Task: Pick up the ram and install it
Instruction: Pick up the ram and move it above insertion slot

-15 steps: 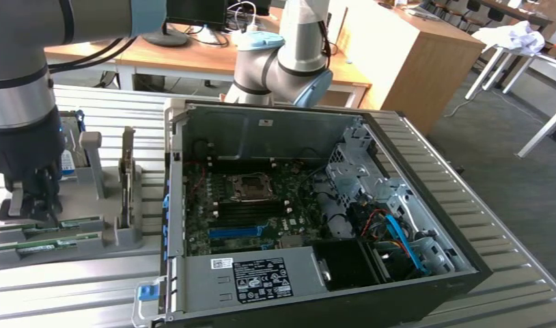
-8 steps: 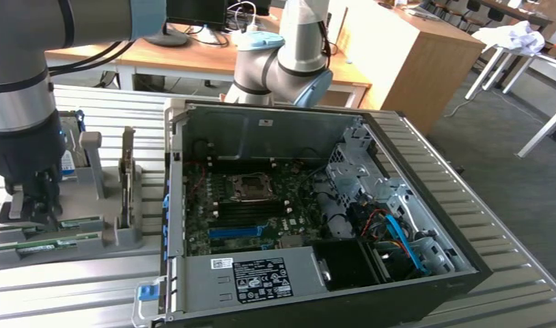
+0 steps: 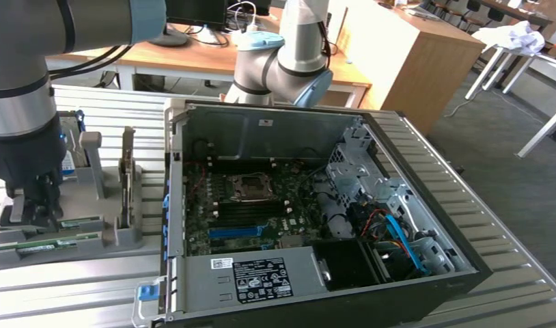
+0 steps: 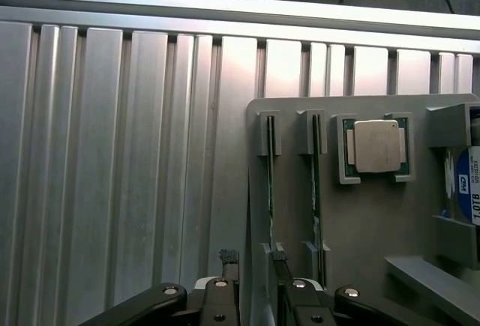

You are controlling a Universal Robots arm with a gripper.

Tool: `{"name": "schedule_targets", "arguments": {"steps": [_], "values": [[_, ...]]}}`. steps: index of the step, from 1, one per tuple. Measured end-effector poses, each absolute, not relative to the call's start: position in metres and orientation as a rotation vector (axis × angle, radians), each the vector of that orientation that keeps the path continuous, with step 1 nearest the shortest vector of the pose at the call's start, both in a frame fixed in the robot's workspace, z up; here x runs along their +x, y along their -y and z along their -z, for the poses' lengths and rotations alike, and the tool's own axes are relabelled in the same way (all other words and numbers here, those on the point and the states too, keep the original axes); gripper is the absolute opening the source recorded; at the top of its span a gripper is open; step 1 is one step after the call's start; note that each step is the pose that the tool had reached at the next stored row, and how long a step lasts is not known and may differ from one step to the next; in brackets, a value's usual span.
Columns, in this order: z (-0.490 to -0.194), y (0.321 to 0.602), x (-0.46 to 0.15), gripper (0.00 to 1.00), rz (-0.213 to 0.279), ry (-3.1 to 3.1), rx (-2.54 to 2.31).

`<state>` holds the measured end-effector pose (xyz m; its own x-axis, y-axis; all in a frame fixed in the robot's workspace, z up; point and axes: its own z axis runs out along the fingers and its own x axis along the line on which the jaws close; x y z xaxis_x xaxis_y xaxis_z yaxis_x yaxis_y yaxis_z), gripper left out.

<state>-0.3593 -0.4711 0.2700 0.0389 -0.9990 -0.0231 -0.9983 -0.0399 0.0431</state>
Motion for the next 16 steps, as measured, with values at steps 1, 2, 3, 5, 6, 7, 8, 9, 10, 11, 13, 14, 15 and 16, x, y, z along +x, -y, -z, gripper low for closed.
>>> {"name": "schedule_targets", "arguments": {"steps": [1,2,3,5,6,7,8,9,10,11,13,14,15,16], "values": [[-0.2694,0.4713,-0.3593,0.30,0.073,2.166,2.253],[-0.2689,0.4714,-0.3593,0.30,0.073,2.166,2.254],[-0.2684,0.4716,-0.3593,0.30,0.073,2.166,2.253],[-0.2674,0.4719,-0.3593,0.30,0.073,2.166,2.253],[-0.2668,0.4720,-0.3593,0.30,0.073,2.166,2.253],[-0.2663,0.4722,-0.3593,0.30,0.073,2.166,2.254],[-0.2657,0.4723,-0.3593,0.30,0.073,2.166,2.253],[-0.2652,0.4724,-0.3593,0.30,0.073,2.166,2.253],[-0.2646,0.4725,-0.3593,0.30,0.073,2.166,2.254],[-0.2640,0.4726,-0.3593,0.30,0.073,2.166,2.254],[-0.2628,0.4727,-0.3593,0.30,0.073,2.166,2.253],[-0.2621,0.4727,-0.3593,0.30,0.073,2.166,2.253],[-0.2614,0.4728,-0.3593,0.30,0.073,2.166,2.253],[-0.2607,0.4728,-0.3593,0.30,0.073,2.166,2.253]]}}
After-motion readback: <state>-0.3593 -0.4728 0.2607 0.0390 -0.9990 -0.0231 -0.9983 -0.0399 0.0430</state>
